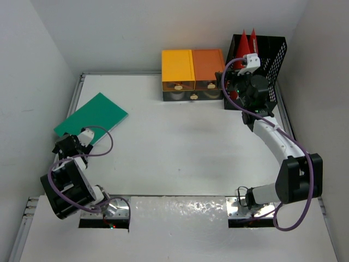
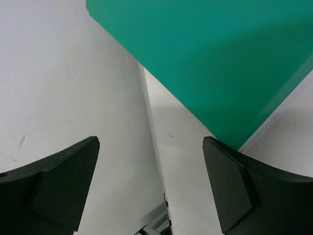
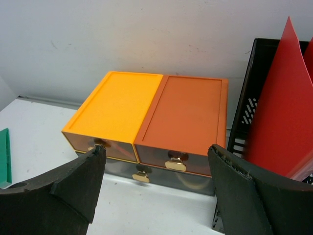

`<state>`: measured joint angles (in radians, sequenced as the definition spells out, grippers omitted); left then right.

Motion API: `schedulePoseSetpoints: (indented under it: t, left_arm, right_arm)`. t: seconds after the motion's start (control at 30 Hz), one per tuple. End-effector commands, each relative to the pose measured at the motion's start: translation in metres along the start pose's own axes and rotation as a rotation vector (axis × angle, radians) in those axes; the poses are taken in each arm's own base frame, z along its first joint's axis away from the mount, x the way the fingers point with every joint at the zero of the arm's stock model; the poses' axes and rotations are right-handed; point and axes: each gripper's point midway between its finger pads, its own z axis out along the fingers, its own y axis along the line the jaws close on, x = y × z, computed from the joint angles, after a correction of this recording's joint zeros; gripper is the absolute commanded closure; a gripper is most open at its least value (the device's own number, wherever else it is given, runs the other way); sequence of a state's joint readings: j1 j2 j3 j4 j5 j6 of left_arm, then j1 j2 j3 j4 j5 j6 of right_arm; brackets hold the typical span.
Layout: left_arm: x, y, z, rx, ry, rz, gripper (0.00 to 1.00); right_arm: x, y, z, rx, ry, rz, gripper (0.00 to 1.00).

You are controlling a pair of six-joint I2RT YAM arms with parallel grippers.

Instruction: Organize the desk

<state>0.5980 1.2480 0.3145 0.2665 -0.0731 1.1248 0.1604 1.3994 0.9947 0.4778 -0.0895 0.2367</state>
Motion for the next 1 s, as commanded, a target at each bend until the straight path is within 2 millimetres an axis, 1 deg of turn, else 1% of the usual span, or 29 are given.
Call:
schedulePoseSetpoints:
  t: [0.0, 0.07, 0.13, 0.17, 0.2, 0.3, 0.4, 0.43, 0.47, 0.5, 0.53, 0.57, 0.6, 0.63, 0.73, 0.77, 0.83, 0.87, 0.9, 0.93, 0.97]
  left_arm:
    - [-0.017, 0.014, 0.004, -0.02, -0.075, -0.018, 0.14]
    - [-0.016, 0.01, 0.005, -0.01, -0.074, -0.01, 0.14]
    - [-0.021, 0.003, 0.004, 0.019, -0.112, 0.004, 0.14]
    - [-0.021, -0.006, 0.003, 0.044, -0.126, 0.008, 0.14]
    - [-0.032, -0.006, -0.002, 0.049, -0.186, 0.013, 0.14]
    - [-0.047, -0.01, -0.01, 0.054, -0.26, 0.013, 0.14]
    - [-0.07, 0.003, -0.022, 0.007, -0.35, -0.002, 0.14]
    - [-0.075, 0.004, -0.024, 0.002, -0.368, -0.002, 0.14]
    - [-0.085, 0.003, -0.026, 0.007, -0.394, 0.01, 0.14]
    - [-0.09, 0.002, -0.027, 0.011, -0.399, 0.018, 0.14]
    - [-0.099, -0.005, -0.028, 0.029, -0.417, 0.043, 0.14]
    - [-0.105, -0.007, -0.028, 0.031, -0.422, 0.053, 0.14]
    - [-0.104, -0.011, -0.024, 0.033, -0.398, 0.054, 0.13]
    - [-0.111, -0.018, -0.024, 0.049, -0.41, 0.068, 0.13]
    - [-0.118, -0.017, -0.025, 0.059, -0.407, 0.038, 0.14]
    - [-0.118, -0.009, -0.026, 0.044, -0.389, 0.028, 0.14]
    - [-0.095, 0.019, -0.028, -0.082, -0.265, 0.022, 0.14]
    - [-0.088, 0.025, -0.029, -0.098, -0.246, 0.024, 0.14]
    - [-0.068, 0.036, -0.028, -0.117, -0.203, -0.001, 0.14]
    - [-0.06, 0.04, -0.028, -0.115, -0.184, -0.012, 0.14]
    - [-0.044, 0.049, -0.029, -0.121, -0.151, -0.038, 0.14]
  right_arm:
    - [-0.026, 0.008, -0.006, -0.026, -0.079, -0.015, 0.17]
    - [-0.026, 0.009, -0.006, -0.028, -0.081, -0.013, 0.17]
    - [-0.027, 0.008, -0.006, -0.026, -0.082, -0.015, 0.17]
    - [-0.027, 0.009, -0.006, -0.028, -0.082, -0.015, 0.17]
    - [-0.027, 0.009, -0.006, -0.028, -0.082, -0.015, 0.17]
    - [-0.026, 0.009, -0.006, -0.028, -0.081, -0.01, 0.17]
    - [-0.026, 0.009, -0.006, -0.028, -0.082, -0.013, 0.17]
    - [-0.027, 0.009, -0.007, -0.028, -0.084, -0.014, 0.17]
    - [-0.025, 0.008, -0.008, -0.025, -0.082, -0.015, 0.17]
    - [-0.025, 0.008, -0.008, -0.024, -0.084, -0.013, 0.17]
    - [-0.024, 0.008, -0.009, -0.022, -0.089, -0.015, 0.17]
    - [-0.024, 0.007, -0.01, -0.017, -0.092, -0.014, 0.17]
    - [-0.023, 0.007, -0.01, -0.018, -0.094, -0.011, 0.17]
    - [-0.023, 0.007, -0.01, -0.019, -0.094, -0.01, 0.17]
    - [-0.021, 0.008, -0.009, -0.027, -0.087, -0.008, 0.17]
    - [-0.022, 0.009, -0.009, -0.027, -0.088, -0.009, 0.17]
    - [-0.022, 0.008, -0.009, -0.025, -0.085, -0.015, 0.17]
    - [-0.02, 0.008, -0.009, -0.026, -0.082, -0.013, 0.17]
    - [-0.02, 0.008, -0.008, -0.027, -0.084, -0.014, 0.17]
    - [-0.019, 0.008, -0.008, -0.026, -0.081, -0.01, 0.17]
    - [-0.016, 0.008, -0.007, -0.029, -0.076, -0.007, 0.17]
